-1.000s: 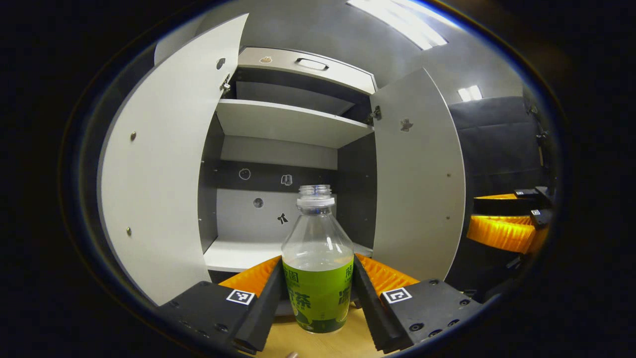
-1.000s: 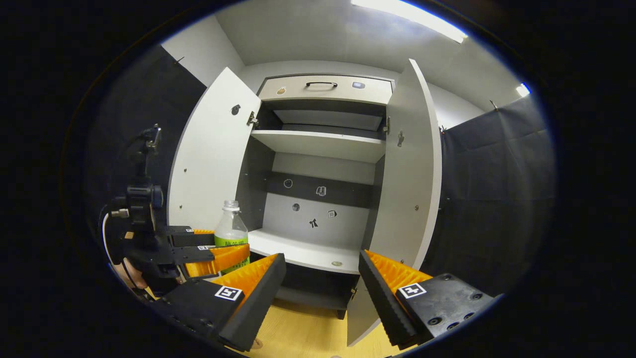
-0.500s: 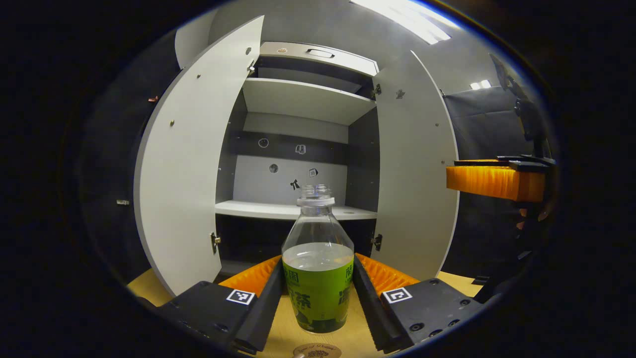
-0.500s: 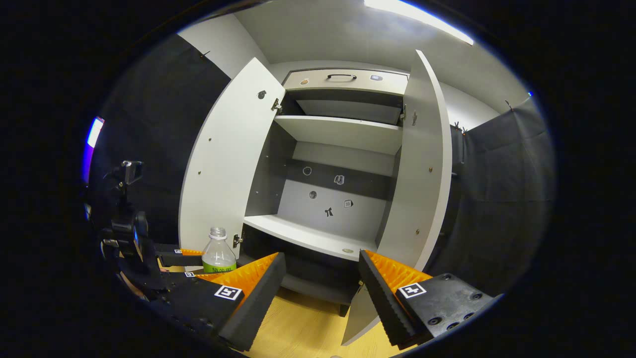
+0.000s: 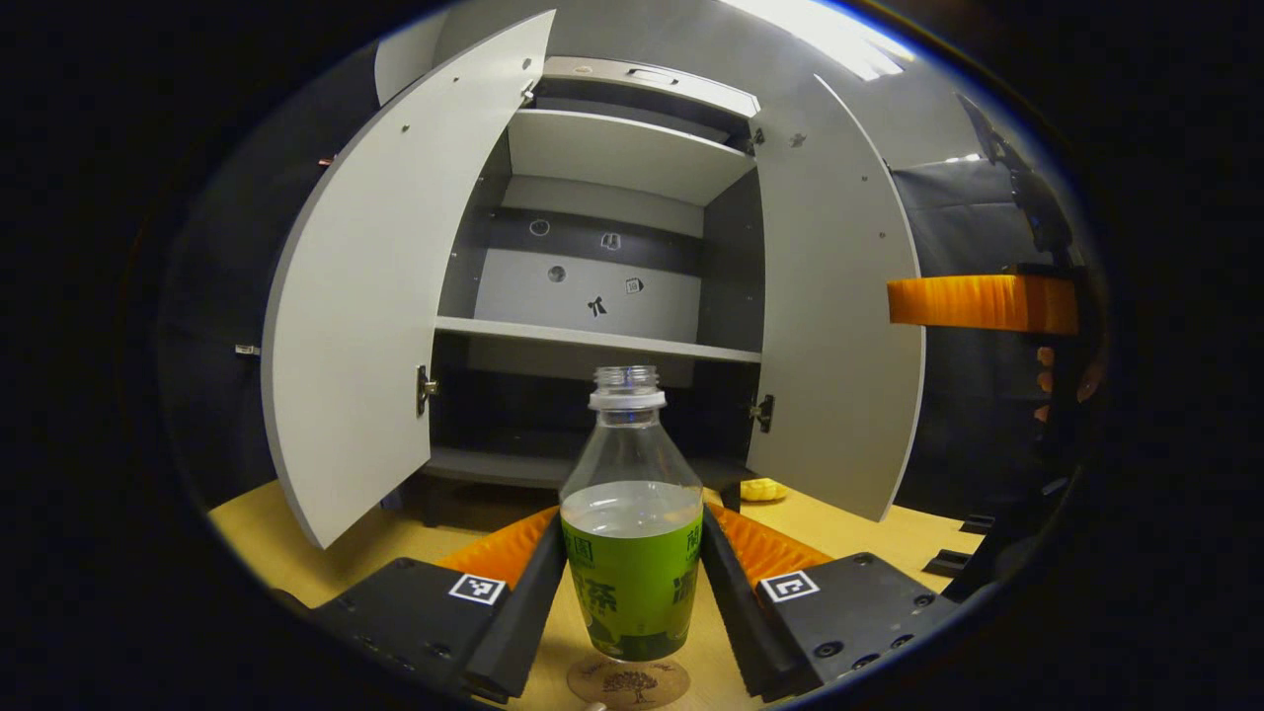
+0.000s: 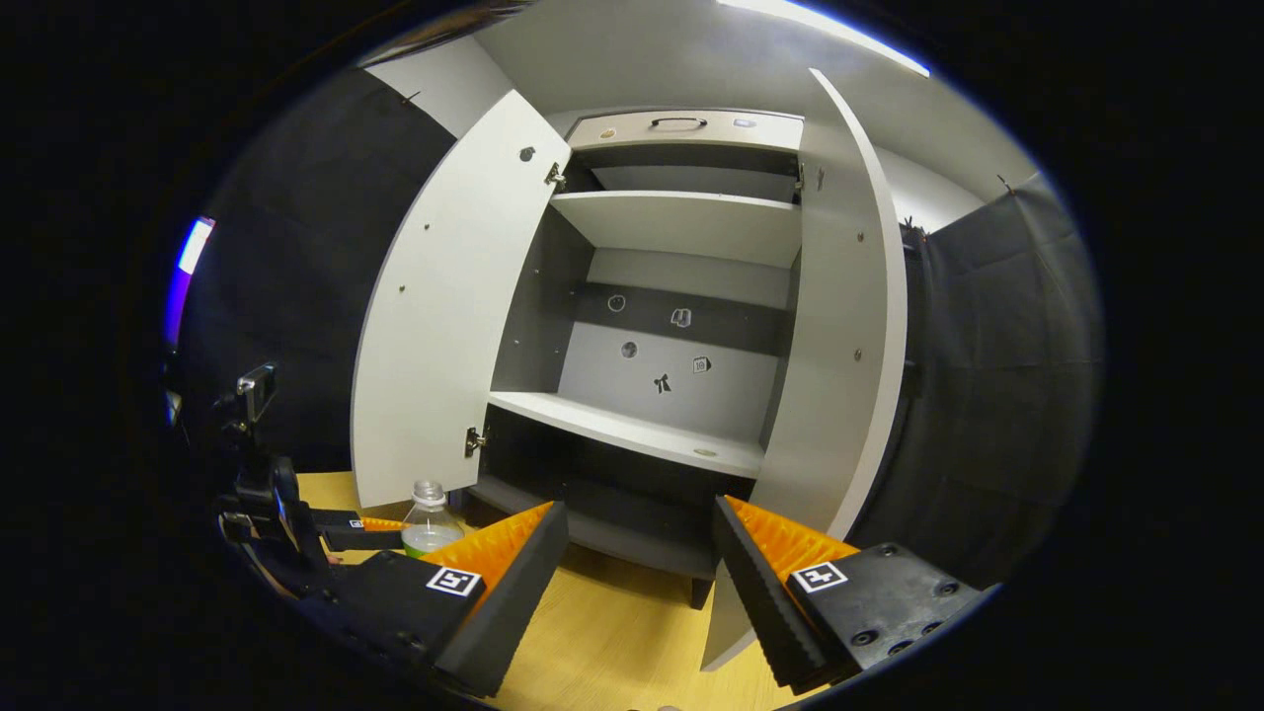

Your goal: Grasp the bottle in the cabinet with the left hand and place it on the coaster, then close the right door with the right hand and the left door with the left hand.

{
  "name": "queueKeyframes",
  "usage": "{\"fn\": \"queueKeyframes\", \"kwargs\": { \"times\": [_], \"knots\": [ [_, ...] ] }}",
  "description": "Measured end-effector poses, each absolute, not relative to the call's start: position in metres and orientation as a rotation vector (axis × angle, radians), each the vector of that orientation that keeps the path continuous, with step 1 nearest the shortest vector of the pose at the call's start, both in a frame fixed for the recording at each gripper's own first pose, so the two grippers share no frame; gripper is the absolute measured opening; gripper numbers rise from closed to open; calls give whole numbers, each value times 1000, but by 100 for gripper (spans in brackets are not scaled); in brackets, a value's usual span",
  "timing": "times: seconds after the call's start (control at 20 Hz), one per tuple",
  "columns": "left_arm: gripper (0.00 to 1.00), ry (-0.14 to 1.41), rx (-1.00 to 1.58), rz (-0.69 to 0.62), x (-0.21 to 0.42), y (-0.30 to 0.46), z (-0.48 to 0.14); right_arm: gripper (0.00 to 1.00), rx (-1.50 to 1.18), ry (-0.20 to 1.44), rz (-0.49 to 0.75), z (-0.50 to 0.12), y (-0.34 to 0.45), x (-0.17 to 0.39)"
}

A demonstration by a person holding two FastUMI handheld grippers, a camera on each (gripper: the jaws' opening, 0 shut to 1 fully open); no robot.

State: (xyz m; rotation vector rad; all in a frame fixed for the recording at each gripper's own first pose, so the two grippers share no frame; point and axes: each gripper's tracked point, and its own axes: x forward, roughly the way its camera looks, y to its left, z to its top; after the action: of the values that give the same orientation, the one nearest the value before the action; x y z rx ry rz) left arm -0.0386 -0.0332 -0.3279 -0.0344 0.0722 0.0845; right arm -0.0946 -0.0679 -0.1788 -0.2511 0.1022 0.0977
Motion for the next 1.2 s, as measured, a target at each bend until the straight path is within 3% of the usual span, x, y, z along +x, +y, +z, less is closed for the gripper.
{"fn": "queueKeyframes", "kwargs": {
  "times": [0.55, 1.2],
  "knots": [
    [79, 108, -27, 64, -45, -40, -383, 98, -202, 157, 108, -228, -74, -93],
    [79, 129, 45, 74, -58, -49, -384, 98, -170, 187, 108, -233, -78, -99]
  ]
}}
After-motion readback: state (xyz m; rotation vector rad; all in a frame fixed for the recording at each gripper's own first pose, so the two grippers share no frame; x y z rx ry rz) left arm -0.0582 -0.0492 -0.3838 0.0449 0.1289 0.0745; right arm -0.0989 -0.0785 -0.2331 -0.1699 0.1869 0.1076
